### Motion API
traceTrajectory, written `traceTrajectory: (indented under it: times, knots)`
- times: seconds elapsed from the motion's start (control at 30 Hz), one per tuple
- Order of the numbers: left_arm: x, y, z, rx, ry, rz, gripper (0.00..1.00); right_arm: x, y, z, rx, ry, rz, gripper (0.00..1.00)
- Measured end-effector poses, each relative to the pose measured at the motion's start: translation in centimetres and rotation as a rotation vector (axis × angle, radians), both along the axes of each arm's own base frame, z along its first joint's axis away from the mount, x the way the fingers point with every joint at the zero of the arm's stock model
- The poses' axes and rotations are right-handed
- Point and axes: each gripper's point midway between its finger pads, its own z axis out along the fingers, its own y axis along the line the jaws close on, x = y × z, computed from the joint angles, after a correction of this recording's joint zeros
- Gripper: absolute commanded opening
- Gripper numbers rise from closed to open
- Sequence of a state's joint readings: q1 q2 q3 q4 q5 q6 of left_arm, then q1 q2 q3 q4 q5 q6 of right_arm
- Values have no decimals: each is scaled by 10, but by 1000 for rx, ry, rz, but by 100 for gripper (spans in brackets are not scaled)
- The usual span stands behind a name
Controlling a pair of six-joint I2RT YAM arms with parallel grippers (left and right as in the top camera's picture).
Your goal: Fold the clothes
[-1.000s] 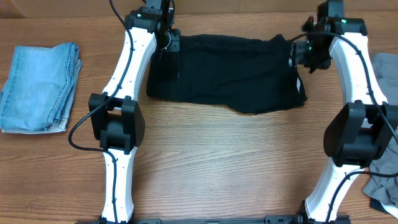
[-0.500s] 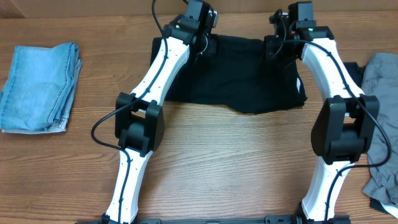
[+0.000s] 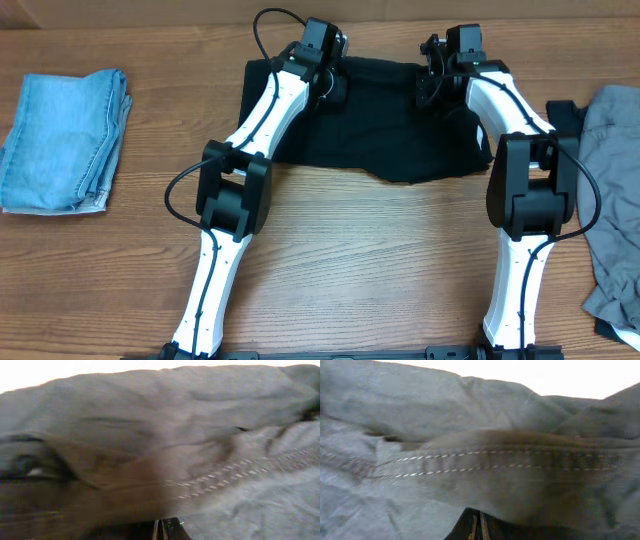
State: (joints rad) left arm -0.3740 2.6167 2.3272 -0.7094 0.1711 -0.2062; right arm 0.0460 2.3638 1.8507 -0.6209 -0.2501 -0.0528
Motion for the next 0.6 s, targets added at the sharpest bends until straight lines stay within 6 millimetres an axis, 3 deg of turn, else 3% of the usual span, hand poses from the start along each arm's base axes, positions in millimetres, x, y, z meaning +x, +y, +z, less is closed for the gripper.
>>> traceTrajectory:
  times: [0.07, 0.13, 0.17, 0.33, 0.43, 0.5, 0.57, 0.6]
  knots:
    - [4, 10, -1, 19, -8, 20, 4, 1, -7, -2, -30, -1, -19, 4]
    - [10, 22, 0, 30, -17, 42, 4, 4, -17, -2, -60, -9, -43, 24]
    - [13, 28, 0, 34, -19, 54, 4, 6, -25, -2, -78, -14, -62, 27]
    - [26, 64, 0, 42, -23, 118, 5, 16, -56, 3, -97, -44, -150, 31]
    - [30, 78, 0, 51, -21, 131, 10, 26, -65, 21, -101, -69, -178, 43]
    - [32, 79, 10, 58, -27, 125, 13, 34, -66, 40, -100, -91, -187, 45]
    - [38, 78, 32, 51, -58, 123, 22, 32, -66, 57, -101, -76, -194, 45]
    - [43, 77, 47, 44, -83, 123, 37, 29, -67, 66, -97, -61, -213, 45]
